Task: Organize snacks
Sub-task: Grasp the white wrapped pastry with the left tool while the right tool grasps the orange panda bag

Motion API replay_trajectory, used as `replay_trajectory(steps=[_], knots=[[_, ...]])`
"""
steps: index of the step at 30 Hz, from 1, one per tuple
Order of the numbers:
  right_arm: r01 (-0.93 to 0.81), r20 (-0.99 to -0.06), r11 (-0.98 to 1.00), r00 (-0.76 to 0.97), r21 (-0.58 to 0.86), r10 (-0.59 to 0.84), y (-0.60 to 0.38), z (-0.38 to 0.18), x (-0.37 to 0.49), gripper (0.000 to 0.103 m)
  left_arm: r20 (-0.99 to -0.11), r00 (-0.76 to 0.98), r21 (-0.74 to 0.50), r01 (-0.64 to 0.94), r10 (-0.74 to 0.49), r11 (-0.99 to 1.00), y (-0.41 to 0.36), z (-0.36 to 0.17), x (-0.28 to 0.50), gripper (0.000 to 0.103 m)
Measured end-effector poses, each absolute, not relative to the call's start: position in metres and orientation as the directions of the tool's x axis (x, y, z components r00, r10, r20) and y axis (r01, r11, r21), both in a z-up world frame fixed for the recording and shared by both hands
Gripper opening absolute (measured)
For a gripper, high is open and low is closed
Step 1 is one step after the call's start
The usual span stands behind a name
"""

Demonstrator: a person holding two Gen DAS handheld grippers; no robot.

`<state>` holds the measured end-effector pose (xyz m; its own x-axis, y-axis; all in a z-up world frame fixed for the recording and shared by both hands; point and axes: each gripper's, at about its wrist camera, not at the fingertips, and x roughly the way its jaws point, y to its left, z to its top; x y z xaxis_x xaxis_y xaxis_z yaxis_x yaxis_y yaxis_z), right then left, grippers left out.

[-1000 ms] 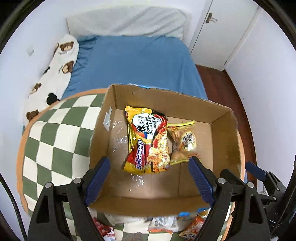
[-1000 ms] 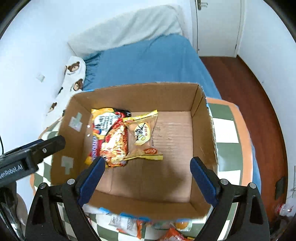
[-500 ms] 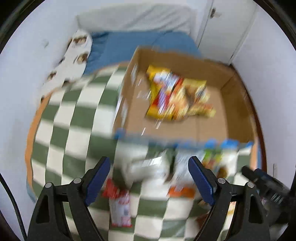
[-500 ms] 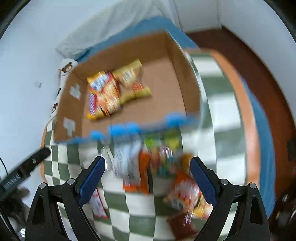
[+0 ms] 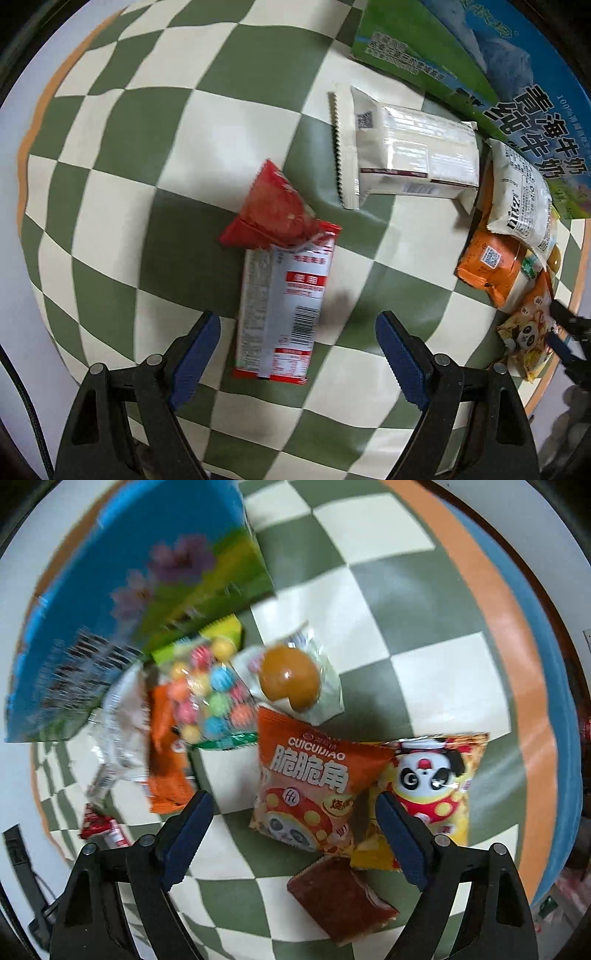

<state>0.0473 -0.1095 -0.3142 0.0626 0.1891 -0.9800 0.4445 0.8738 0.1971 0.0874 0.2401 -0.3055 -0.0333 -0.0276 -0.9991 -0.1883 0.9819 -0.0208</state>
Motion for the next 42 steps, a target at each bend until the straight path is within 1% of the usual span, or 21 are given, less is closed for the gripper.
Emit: replay_trajectory(steps=[2,3,6,9,13,18,19,20,21,22,25,30,35,38,40,42], knots=[[0.439,-0.984,0.882,0.034,0.172,0.175,-0.104,-0.327,0.049,0.08,-0.999,-0.019,-0.045,-0.175,-0.049,0.984,0.227,-0.298,0.092,0.086],[0.433,-0.986,0.888,0.022,0.156,0.162,-0.102,-0.333,0.048,0.071,-0.998,-0.004,-0.061,-0.16,-0.063,0.985,0.218,-0.292,0.096,0.086],[0.42,-0.99,0.896,0.03,0.14,0.141,-0.101,-0.34,0.045,0.065,-0.993,0.042,-0.111,-0.107,-0.107,0.988,0.184,-0.273,0.115,0.086],[0.398,-0.99,0.907,0.034,0.139,0.137,-0.101,-0.338,0.041,0.061,-0.986,0.068,-0.157,-0.049,-0.153,0.986,0.15,-0.262,0.136,0.086],[0.392,-0.99,0.91,0.028,0.135,0.135,-0.104,-0.336,0.036,0.061,-0.982,0.027,-0.185,0.011,-0.185,0.983,0.111,-0.27,0.162,0.086],[0.386,-0.99,0.912,0.025,0.138,0.139,-0.105,-0.339,0.035,0.06,-0.99,-0.012,-0.14,0.05,-0.14,0.989,0.083,-0.295,0.182,0.086],[0.383,-0.99,0.913,0.025,0.139,0.141,-0.101,-0.339,0.039,0.059,-0.991,-0.015,-0.135,0.051,-0.134,0.99,0.08,-0.301,0.184,0.085],[0.378,-0.989,0.915,0.025,0.141,0.142,-0.1,-0.339,0.039,0.059,-0.992,-0.015,-0.126,0.052,-0.125,0.991,0.079,-0.304,0.186,0.079],[0.373,-0.989,0.916,0.026,0.146,0.147,-0.101,-0.339,0.039,0.059,-0.993,-0.014,-0.119,0.055,-0.119,0.991,0.077,-0.307,0.186,0.061],[0.367,-0.988,0.918,0.024,0.151,0.153,-0.1,-0.34,0.038,0.058,-0.993,-0.021,-0.12,0.06,-0.119,0.991,0.076,-0.309,0.187,0.054],[0.334,-0.984,0.926,0.015,0.175,0.18,-0.094,-0.338,0.038,0.058,-0.994,0.005,-0.112,0.076,-0.112,0.991,0.074,-0.306,0.179,0.05],[0.233,-0.98,0.954,-0.012,0.19,0.199,-0.077,-0.337,0.033,0.057,-0.993,0.029,-0.108,0.075,-0.11,0.991,0.091,-0.298,0.138,0.049],[0.113,-0.972,0.969,-0.058,0.221,0.228,-0.046,-0.338,0.027,0.057,-0.996,0.004,-0.092,0.056,-0.092,0.994,0.125,-0.298,0.084,0.049],[0.038,-0.97,0.975,-0.095,0.22,0.223,-0.023,-0.342,0.022,0.057,-0.997,-0.042,-0.073,0.026,-0.072,0.997,0.145,-0.315,0.056,0.049],[0.012,-0.974,0.98,-0.11,0.198,0.198,-0.012,-0.346,0.021,0.058,-0.993,-0.094,-0.075,0.008,-0.074,0.997,0.154,-0.334,0.047,0.049],[0.021,-0.972,0.98,-0.124,0.199,0.2,-0.008,-0.35,0.021,0.062,-0.987,-0.143,-0.071,0.001,-0.071,0.997,0.158,-0.357,0.043,0.05]])
